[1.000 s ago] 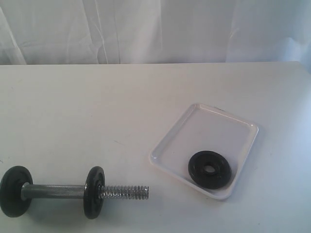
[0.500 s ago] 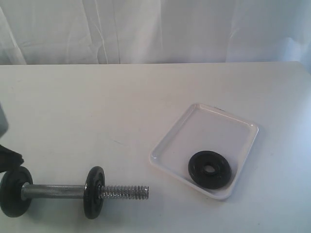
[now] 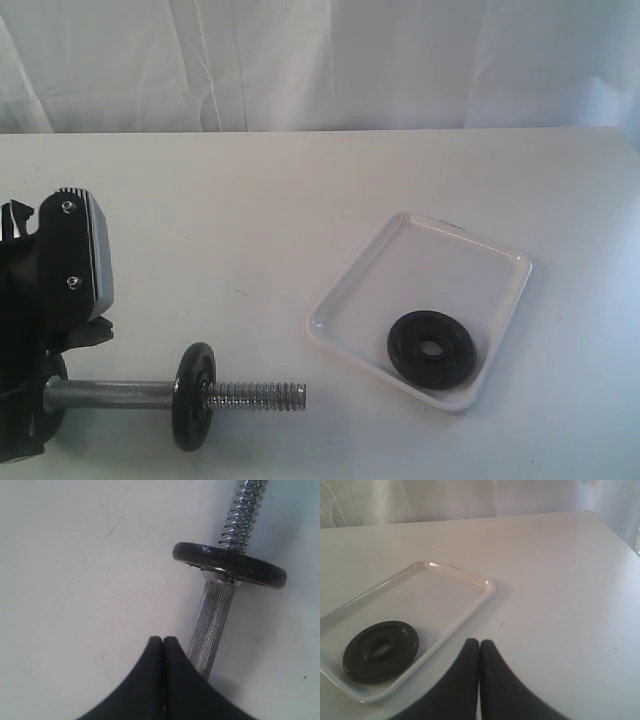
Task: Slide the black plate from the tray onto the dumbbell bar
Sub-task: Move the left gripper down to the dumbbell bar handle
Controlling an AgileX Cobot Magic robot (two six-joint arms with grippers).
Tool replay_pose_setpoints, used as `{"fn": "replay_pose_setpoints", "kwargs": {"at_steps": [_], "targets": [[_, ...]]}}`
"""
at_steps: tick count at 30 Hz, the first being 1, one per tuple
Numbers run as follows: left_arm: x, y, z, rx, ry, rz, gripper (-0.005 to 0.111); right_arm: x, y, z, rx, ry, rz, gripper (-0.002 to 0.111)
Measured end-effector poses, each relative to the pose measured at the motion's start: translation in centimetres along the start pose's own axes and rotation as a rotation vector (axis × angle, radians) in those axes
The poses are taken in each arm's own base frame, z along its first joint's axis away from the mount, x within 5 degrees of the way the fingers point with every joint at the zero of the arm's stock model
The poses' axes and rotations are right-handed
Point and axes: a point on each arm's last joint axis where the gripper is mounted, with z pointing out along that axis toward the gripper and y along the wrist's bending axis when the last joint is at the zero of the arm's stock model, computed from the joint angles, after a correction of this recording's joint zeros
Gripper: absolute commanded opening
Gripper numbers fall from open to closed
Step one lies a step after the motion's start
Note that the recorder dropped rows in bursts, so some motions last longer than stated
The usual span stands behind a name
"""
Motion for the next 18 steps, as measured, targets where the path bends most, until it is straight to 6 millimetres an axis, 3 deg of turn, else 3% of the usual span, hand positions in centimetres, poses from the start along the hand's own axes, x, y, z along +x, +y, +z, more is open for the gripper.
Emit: {"fn": "replay_pose_setpoints", "kwargs": {"at_steps": [6, 8, 10, 12, 14, 18], "targets": [[0.0, 0.0, 0.0, 0.000, 0.000, 0.014, 0.000, 0.0, 0.0, 0.0, 0.000, 0.000, 0.000, 0.000], [0.0, 0.0, 0.0, 0.001, -0.001, 0.018, 0.011, 0.0, 0.0, 0.0, 0.000, 0.000, 0.000, 0.000], [0.0, 0.0, 0.0, 0.002, 0.001, 0.020, 0.047, 0.0, 0.0, 0.0, 0.000, 0.000, 0.000, 0.000], [0.1, -0.1, 0.3, 0.010, 0.008, 0.022, 0.072, 0.0, 0.0, 0.0, 0.000, 0.000, 0.000, 0.000], [0.6, -0.6, 1.1, 0.022, 0.019, 0.030, 0.079, 0.0, 0.0, 0.0, 0.000, 0.000, 0.000, 0.000], [1.5, -1.6, 2.3, -0.005, -0.008, 0.079, 0.079, 0.0, 0.0, 0.0, 0.000, 0.000, 0.000, 0.000]]}}
